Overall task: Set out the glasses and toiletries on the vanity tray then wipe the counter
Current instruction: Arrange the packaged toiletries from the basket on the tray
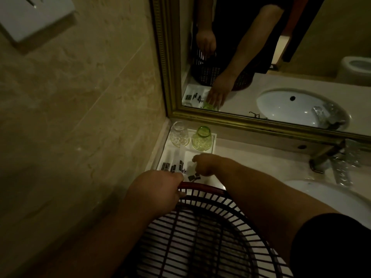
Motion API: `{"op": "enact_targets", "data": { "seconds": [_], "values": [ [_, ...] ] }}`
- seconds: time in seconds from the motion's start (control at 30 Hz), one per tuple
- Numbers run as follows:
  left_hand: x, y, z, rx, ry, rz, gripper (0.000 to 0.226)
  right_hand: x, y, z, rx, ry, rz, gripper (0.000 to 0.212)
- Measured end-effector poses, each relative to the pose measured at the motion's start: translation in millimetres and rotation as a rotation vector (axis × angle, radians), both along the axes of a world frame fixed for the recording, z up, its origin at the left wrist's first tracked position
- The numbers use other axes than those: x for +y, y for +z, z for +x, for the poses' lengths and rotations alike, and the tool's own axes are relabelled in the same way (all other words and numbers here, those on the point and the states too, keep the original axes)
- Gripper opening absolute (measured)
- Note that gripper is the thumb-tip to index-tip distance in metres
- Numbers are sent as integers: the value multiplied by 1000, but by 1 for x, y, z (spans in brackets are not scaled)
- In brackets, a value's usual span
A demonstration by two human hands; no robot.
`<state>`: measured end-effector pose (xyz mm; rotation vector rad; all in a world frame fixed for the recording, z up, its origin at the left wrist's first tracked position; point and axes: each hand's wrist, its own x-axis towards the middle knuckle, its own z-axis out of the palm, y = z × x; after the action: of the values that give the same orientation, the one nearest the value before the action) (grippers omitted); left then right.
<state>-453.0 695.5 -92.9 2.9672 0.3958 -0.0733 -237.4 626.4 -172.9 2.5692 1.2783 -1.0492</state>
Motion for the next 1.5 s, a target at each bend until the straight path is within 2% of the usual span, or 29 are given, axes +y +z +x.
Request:
{"op": "enact_targets", "data": {
  "seconds": [0.1,0.2,0.27,0.43,0.53,0.63,0.73,0.83,0.93,1.0,1.07,1.1,1.17,1.2,1.5],
  "values": [
    [0,0,0,5,-16,-7,24,6,11,-6,27,-3,148,36],
    [1,-1,0,-2,-12,1,22,6,10,-16,254,-123,19,34],
    [1,-1,0,-2,-14,13,24,6,7,-17,322,-58,-145,38],
    [1,-1,0,13,-8,19,25,-1,-2,-3,78,77,-159,41],
    [1,-1,0,11,-5,16,25,-2,-6,-1,57,121,-186,40],
    [2,-1,0,6,-7,20,24,-5,0,-2,71,72,-133,36],
    [1,-2,0,-28,-24,31,23,-12,15,-1,79,-50,36,33],
    [0,-2,0,-40,-22,30,23,-19,50,-4,113,-259,362,28],
    [0,-4,1,-22,-17,46,27,-29,104,-24,73,-359,716,33],
    [1,-3,2,1,-3,20,28,-50,133,-47,120,-331,803,43],
    [1,-1,2,24,18,-3,28,-76,139,-81,117,-182,649,58],
    [0,0,2,31,22,-4,29,-88,133,-99,26,-62,516,55],
    [-1,1,1,36,9,6,29,-95,116,-120,-259,105,332,35],
    [-1,1,0,30,1,13,28,-92,111,-122,-324,96,322,29],
    [-6,9,0,34,17,28,28,-89,112,-107,-185,33,322,1]
  ]
}}
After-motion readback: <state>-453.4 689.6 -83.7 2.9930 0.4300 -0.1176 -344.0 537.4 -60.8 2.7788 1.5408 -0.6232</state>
